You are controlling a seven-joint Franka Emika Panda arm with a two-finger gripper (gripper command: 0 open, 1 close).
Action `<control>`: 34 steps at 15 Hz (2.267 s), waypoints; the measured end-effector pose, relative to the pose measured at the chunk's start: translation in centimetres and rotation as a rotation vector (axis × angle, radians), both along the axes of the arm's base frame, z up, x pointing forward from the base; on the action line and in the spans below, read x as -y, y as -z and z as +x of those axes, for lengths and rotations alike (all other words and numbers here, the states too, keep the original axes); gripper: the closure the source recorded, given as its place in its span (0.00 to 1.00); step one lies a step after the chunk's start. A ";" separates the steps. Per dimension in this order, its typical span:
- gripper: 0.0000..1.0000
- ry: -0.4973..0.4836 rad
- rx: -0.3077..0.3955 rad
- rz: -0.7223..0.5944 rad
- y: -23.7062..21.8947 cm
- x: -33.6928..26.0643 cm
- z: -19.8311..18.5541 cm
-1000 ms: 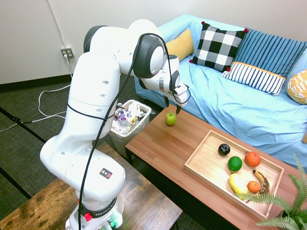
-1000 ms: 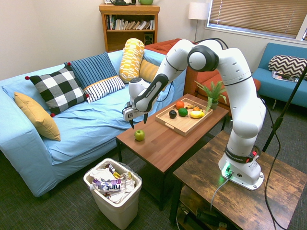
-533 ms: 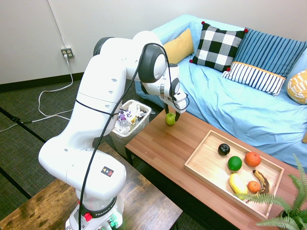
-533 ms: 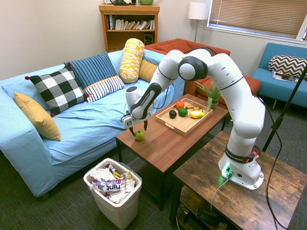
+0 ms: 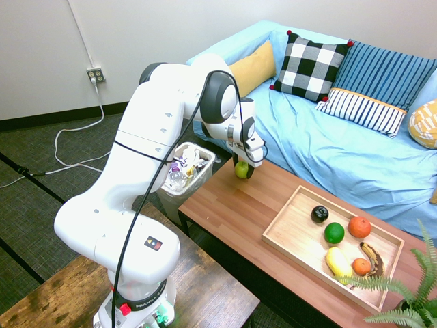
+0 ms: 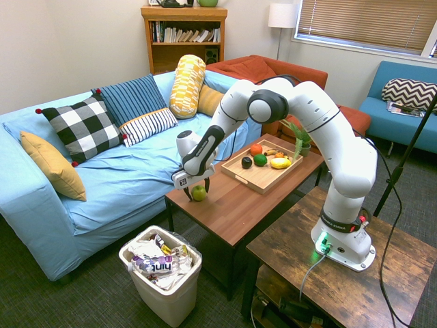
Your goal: Put the apple in the tray
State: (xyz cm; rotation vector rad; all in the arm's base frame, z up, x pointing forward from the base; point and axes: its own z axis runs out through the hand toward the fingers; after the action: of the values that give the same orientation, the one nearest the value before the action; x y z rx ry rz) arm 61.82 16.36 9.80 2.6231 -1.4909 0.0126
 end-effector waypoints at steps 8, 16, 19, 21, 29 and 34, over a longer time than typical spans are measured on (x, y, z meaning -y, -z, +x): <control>1.00 0.025 0.042 0.014 -3.4 1.3 1.2; 1.00 0.171 0.111 -0.002 -15.1 16.1 -2.4; 1.00 0.232 0.113 -0.009 -15.4 24.0 -4.8; 1.00 0.266 0.108 -0.013 -14.3 28.6 -6.0; 1.00 0.360 0.035 -0.007 -5.1 36.3 -9.1; 1.00 0.368 -0.007 0.011 -1.4 37.3 -9.7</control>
State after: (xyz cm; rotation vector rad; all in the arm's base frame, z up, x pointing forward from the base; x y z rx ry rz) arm 52.16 -20.89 11.18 2.3116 -1.9493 -0.0393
